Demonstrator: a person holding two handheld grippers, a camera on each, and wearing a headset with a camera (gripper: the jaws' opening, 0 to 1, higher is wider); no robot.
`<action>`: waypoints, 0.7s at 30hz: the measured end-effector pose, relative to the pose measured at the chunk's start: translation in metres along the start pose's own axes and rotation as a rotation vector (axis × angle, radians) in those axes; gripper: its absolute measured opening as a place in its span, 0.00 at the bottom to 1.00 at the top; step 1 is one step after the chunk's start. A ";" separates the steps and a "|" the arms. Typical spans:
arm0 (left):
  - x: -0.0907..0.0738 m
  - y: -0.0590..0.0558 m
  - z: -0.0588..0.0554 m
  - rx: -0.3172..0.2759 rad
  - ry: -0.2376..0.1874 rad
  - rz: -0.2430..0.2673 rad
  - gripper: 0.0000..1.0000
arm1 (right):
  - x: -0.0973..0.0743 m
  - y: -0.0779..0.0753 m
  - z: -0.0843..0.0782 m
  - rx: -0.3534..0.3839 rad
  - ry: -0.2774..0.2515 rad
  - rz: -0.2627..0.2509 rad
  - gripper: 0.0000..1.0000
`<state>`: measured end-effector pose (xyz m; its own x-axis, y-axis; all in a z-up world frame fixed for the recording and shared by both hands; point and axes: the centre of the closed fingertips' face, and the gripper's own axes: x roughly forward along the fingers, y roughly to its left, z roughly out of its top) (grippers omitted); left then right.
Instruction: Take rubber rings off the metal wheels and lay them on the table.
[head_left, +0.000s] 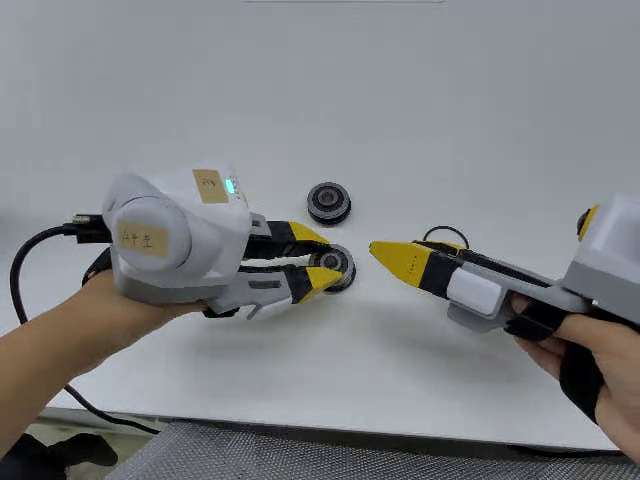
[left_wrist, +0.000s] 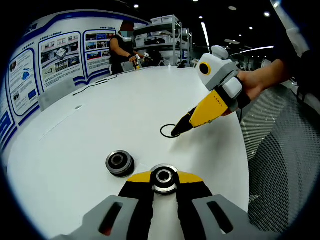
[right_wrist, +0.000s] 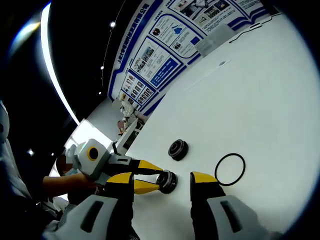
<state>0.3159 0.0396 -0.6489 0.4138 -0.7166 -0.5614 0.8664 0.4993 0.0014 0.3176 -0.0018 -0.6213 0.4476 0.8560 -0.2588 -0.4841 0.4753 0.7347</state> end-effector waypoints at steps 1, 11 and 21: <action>0.000 0.000 0.000 -0.001 0.001 0.001 0.18 | 0.000 0.001 -0.002 0.003 0.005 0.003 0.47; 0.000 0.001 0.001 -0.003 -0.002 -0.010 0.14 | 0.013 0.010 -0.020 0.029 0.082 0.054 0.51; 0.000 0.001 0.001 0.009 -0.007 -0.003 0.13 | 0.034 0.019 -0.020 0.114 0.112 0.088 0.64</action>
<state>0.3174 0.0398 -0.6477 0.4131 -0.7213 -0.5559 0.8700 0.4930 0.0069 0.3082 0.0403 -0.6288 0.3180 0.9134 -0.2540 -0.4262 0.3771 0.8223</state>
